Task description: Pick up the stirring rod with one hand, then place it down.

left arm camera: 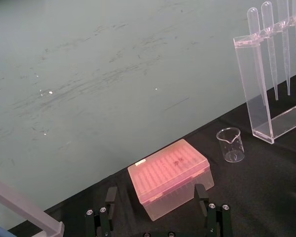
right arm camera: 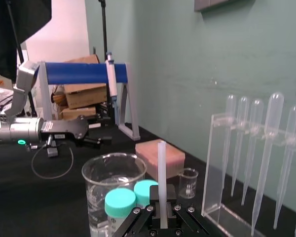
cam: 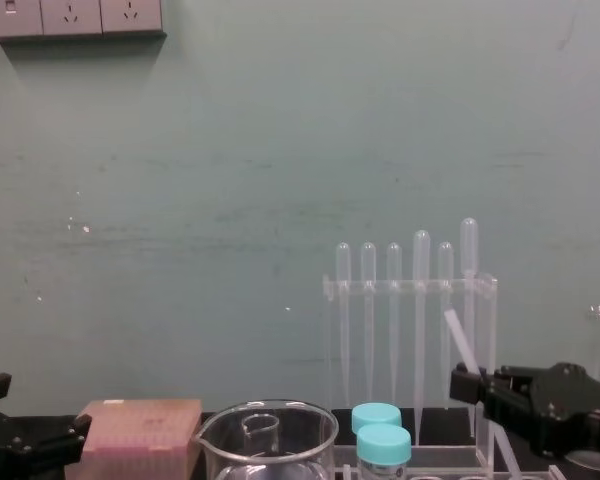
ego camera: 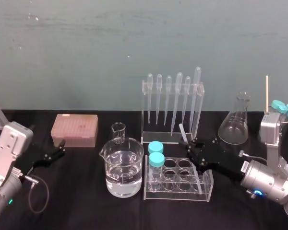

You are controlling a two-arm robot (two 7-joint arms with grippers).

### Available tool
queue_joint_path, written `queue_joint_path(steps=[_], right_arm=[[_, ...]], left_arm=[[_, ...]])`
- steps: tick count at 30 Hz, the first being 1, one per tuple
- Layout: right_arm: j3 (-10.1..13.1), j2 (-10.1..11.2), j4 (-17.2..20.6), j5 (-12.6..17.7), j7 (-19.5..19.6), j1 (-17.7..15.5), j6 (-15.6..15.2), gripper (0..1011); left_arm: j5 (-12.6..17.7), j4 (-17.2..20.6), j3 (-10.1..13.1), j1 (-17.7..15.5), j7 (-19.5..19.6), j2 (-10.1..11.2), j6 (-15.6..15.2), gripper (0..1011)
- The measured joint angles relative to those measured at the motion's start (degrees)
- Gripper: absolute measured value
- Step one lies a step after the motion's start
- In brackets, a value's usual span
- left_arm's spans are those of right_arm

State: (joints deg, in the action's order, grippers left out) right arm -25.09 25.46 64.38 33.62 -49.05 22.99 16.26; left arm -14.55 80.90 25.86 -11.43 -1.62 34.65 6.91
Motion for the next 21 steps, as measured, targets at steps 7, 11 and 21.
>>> queue_joint_path(steps=[7,11,21], right_arm=[[-0.61,-0.05,-1.26,0.11,0.02,0.33,-2.13,66],[-0.63,0.01,-1.23,0.13,0.27,0.32,-2.5,66],[-0.61,0.01,-1.17,0.2,0.28,0.27,-2.41,66]], left_arm=[[0.0,0.0,0.0,0.0,0.0,0.0,0.0,1000],[0.0,0.0,0.0,0.0,0.0,0.0,0.0,1000],[0.0,0.0,0.0,0.0,0.0,0.0,0.0,1000]])
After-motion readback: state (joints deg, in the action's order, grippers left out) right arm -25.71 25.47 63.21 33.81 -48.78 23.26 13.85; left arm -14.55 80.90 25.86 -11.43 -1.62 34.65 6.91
